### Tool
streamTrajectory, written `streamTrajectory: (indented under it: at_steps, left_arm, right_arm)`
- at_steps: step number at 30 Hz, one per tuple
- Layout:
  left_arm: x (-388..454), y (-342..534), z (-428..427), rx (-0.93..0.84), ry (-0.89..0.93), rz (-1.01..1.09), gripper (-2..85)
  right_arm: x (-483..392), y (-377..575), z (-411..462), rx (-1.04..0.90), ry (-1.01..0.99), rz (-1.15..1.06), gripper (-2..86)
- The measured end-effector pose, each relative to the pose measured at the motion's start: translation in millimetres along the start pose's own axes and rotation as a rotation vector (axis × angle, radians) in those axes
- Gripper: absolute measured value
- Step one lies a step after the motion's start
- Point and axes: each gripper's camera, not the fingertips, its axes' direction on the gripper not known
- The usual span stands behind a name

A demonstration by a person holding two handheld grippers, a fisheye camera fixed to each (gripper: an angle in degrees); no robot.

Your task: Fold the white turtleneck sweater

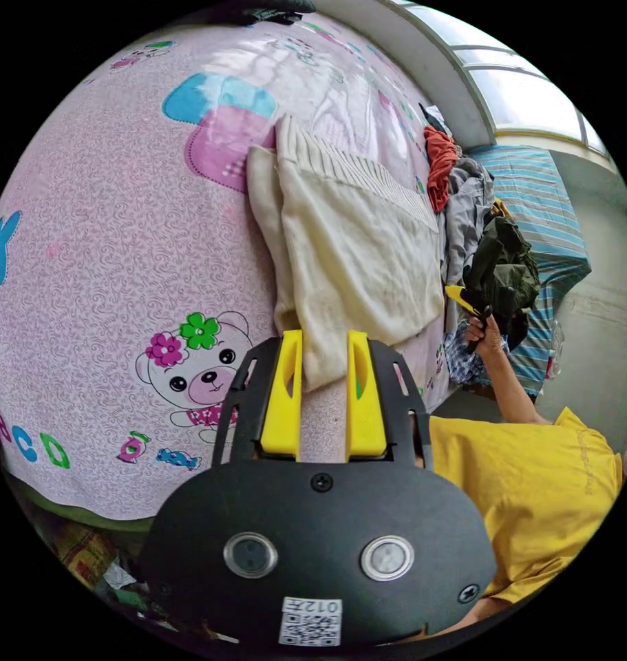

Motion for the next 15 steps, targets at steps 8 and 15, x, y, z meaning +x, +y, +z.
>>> streamTrajectory:
  at_steps: [8, 15]
  left_arm:
    - [-8, 5, 3, -0.022, -0.068, -0.016, 1.9]
    - [-32, 22, -1, 0.036, 0.066, -0.052, 2.0]
  right_arm:
    - [9, 11, 13, -0.030, 0.099, 0.046, 3.4]
    - [5, 16, 9, -0.024, 0.097, 0.051, 3.5]
